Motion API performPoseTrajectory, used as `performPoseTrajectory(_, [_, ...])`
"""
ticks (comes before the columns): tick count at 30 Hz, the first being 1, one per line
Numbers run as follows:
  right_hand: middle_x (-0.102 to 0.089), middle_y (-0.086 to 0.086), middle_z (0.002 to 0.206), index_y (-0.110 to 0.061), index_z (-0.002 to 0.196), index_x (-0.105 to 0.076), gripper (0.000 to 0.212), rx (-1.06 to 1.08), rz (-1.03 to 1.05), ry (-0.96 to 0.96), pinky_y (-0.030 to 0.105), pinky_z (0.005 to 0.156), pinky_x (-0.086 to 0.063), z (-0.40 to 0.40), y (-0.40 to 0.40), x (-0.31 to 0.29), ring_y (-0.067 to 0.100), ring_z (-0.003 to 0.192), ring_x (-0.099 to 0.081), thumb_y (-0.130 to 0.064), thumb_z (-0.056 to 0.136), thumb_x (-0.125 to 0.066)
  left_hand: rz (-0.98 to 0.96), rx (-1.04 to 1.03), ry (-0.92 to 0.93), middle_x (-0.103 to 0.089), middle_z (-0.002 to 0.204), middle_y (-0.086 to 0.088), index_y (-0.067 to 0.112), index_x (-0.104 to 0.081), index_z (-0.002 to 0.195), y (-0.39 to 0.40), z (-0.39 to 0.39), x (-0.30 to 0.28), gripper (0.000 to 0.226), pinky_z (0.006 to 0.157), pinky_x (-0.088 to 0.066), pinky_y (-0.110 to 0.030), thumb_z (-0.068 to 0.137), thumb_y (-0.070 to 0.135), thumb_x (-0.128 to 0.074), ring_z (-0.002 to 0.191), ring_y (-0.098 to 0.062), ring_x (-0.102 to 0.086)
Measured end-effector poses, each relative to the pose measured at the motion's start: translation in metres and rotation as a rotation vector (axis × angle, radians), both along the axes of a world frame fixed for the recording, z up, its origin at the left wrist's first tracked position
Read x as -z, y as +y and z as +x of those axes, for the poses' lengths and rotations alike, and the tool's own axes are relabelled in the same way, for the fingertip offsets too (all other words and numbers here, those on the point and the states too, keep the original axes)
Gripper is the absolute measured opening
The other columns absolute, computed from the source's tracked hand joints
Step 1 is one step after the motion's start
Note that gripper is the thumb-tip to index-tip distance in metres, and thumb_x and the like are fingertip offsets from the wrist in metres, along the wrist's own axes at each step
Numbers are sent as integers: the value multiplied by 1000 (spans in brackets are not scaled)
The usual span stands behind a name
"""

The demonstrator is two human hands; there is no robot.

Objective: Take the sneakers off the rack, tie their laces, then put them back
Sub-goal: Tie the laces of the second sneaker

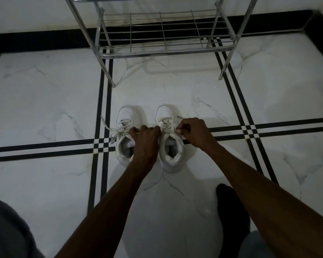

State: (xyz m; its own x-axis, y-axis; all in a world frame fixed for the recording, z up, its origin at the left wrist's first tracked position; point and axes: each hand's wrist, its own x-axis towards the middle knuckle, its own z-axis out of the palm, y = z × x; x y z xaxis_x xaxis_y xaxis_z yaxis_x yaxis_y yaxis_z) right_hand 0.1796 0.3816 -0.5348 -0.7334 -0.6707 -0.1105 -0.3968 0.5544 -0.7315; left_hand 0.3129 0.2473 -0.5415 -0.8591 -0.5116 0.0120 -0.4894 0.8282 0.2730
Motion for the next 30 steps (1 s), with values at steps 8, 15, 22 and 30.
performPoseTrajectory(8, [-78,4,85,-11,85,-80,9,59,134,62,34,72,-59,-2,0,4,19,77,-71,-7,80,-74,-247,109,-92,-70,76,0,17,-59,109,-12,4,9,50,92,-28,-51,64,7,-77,89,-32,-59])
performPoseTrajectory(15, [-78,10,82,-9,81,-80,5,134,158,62,35,70,-60,7,-2,6,23,75,-72,-11,81,-75,-47,73,-92,-76,93,-6,16,-60,117,-8,7,4,41,96,-21,-49,78,4,-61,103,-33,-59])
performPoseTrajectory(22, [-71,10,96,-6,97,-70,30,18,240,-320,31,70,-52,-13,10,-15,22,81,-64,-34,97,-59,352,-19,33,-68,90,-15,6,-62,88,-39,-8,-11,26,86,-50,-51,99,23,-46,87,-36,-65])
performPoseTrajectory(30, [-75,7,116,-14,96,-65,35,155,-354,-932,34,79,-51,-24,-13,-50,21,107,-70,-42,102,-46,1025,-154,254,-77,105,-2,0,-71,108,-34,-21,-55,49,77,-42,-23,109,32,-34,83,9,-68])
